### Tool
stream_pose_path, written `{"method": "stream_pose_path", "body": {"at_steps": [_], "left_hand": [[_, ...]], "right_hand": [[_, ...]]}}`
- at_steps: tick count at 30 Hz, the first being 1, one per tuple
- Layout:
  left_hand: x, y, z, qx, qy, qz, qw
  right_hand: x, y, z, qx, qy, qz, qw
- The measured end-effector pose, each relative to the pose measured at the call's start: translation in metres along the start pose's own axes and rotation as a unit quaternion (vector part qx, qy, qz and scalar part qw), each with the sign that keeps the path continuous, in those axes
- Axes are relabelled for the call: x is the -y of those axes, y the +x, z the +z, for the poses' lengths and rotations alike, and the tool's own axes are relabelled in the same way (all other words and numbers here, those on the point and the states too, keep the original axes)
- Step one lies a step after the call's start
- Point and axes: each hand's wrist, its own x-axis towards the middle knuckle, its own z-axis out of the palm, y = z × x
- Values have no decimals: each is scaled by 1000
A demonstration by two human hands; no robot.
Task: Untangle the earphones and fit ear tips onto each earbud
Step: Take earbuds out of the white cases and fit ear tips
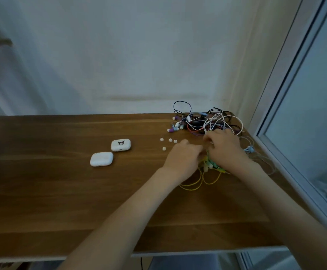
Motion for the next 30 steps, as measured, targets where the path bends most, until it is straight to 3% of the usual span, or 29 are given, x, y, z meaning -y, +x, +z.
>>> {"method": "stream_pose_path", "body": {"at_steps": [3, 7, 13, 15, 18, 20, 24, 27, 30], "left_hand": [[14, -8, -13, -43, 51, -6, 998], [37, -24, -40, -39, 0, -63, 997], [97, -61, -67, -87, 55, -159, 982], [118, -76, -71, -66, 122, -234, 962], [143, -98, -76, 29, 167, -349, 922], [153, -107, -74, 35, 124, -356, 926], [155, -116, -70, -57, -10, -303, 951], [137, -111, -69, -95, -227, -297, 922], [122, -101, -63, -116, -311, -281, 900]], "right_hand": [[29, 10, 2, -23, 33, -44, 998], [71, 22, 12, -68, 85, -109, 988], [131, 34, 36, -2, 110, -203, 973], [144, 36, 43, 42, 120, -206, 970], [159, 41, 57, 90, 145, -198, 965], [162, 42, 65, 120, 173, -184, 960], [165, 36, 70, 160, 283, -142, 935], [158, 26, 70, 186, 381, -102, 900], [149, 17, 71, 197, 461, -83, 861]]}}
